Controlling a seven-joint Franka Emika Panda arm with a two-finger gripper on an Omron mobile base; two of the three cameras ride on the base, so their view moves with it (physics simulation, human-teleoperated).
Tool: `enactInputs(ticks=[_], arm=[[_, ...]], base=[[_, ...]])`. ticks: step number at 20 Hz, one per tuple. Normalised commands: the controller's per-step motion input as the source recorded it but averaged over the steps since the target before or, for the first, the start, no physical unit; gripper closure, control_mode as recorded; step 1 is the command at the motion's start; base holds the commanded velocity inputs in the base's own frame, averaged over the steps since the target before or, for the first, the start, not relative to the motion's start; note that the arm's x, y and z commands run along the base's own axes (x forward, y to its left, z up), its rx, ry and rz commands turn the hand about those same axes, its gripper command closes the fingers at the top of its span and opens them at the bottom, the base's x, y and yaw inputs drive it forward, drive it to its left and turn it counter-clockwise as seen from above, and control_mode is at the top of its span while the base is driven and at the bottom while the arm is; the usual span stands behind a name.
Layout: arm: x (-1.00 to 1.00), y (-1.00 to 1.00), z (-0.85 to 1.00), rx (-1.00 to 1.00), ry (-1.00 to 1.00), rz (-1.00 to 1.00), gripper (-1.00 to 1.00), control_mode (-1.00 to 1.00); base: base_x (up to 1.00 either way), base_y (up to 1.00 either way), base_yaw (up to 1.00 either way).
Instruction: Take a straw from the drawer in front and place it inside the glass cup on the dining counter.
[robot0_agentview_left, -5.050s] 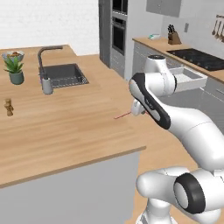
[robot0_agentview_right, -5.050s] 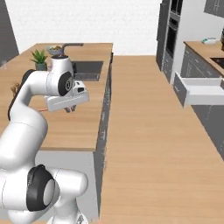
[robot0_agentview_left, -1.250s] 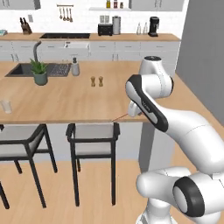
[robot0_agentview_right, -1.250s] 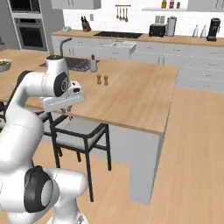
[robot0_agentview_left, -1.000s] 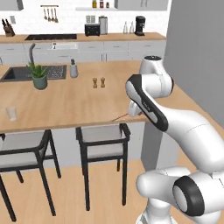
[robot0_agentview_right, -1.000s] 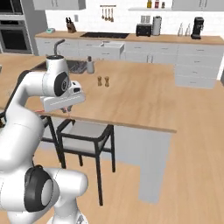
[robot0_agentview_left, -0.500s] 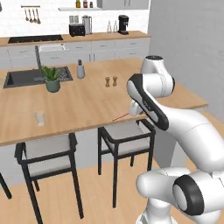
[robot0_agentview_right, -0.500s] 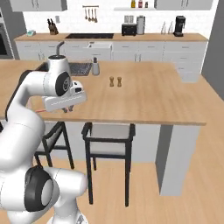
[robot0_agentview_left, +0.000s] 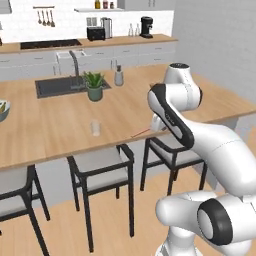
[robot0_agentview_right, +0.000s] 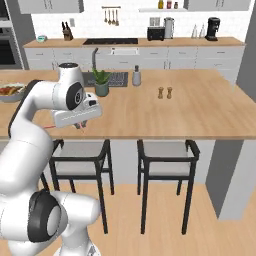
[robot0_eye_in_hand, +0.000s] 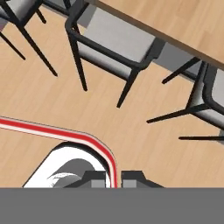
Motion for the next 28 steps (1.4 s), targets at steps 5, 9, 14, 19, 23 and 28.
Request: enactInputs(ticks=[5,9,14,19,23,28], arm=[[0.00,0.00,0.00,0.00,0.00,0.00,1.00,1.00],[0.00,0.00,0.00,0.00,0.00,0.00,1.00,1.00],[0.00,0.00,0.00,0.00,0.00,0.00,1.00,1.00],[0.00,0.00,0.00,0.00,0.00,0.00,1.00,1.00],[0.00,0.00,0.00,0.00,0.00,0.00,1.00,1.00],[0.10,0.02,0.00,-0.08,-0.01,0.00,1.00,-1.00]], base=[[0.26,0.69,0.19],[0.57,0.25,0.09],[0.75,0.17,0.00],[0.89,0.21,0.00],[0.89,0.21,0.00],[0.25,0.10,0.00]])
